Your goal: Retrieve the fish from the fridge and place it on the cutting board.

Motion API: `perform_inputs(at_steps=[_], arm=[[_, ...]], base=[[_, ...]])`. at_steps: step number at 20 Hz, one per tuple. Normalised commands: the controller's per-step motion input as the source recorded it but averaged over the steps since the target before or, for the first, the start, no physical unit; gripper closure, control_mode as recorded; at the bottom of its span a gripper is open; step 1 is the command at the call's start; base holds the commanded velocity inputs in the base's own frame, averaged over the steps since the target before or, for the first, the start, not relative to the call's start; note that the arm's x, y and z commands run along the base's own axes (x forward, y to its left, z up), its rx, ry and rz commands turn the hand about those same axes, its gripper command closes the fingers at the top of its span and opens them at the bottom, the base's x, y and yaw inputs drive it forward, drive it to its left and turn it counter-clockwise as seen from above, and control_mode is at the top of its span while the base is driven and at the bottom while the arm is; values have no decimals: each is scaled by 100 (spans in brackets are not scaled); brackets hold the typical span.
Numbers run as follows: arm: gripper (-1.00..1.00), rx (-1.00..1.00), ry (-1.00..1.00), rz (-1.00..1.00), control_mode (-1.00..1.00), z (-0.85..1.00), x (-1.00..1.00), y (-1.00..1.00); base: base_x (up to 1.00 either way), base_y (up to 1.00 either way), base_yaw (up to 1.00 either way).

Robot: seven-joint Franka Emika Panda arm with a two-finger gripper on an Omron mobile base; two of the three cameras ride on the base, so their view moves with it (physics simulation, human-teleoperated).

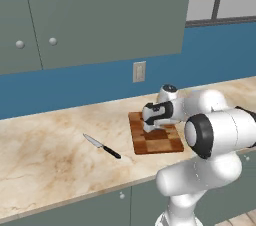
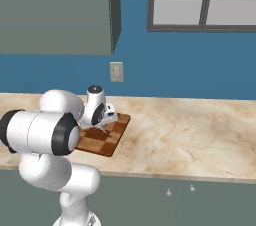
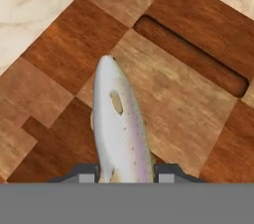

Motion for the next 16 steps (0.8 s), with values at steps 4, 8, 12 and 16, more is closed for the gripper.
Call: perform_inputs(at_steps=[4,8,12,16], arm=[[100,0,6,0,-100,-56,40,1],[100,0,0,0,-100,-63,26,0],[100,-1,0,0,-100,-53,15,3],[-100,0,0,0,-100,-4,-1,8]], base=[[0,0,0],[0,0,0],[0,0,0],[0,0,0]])
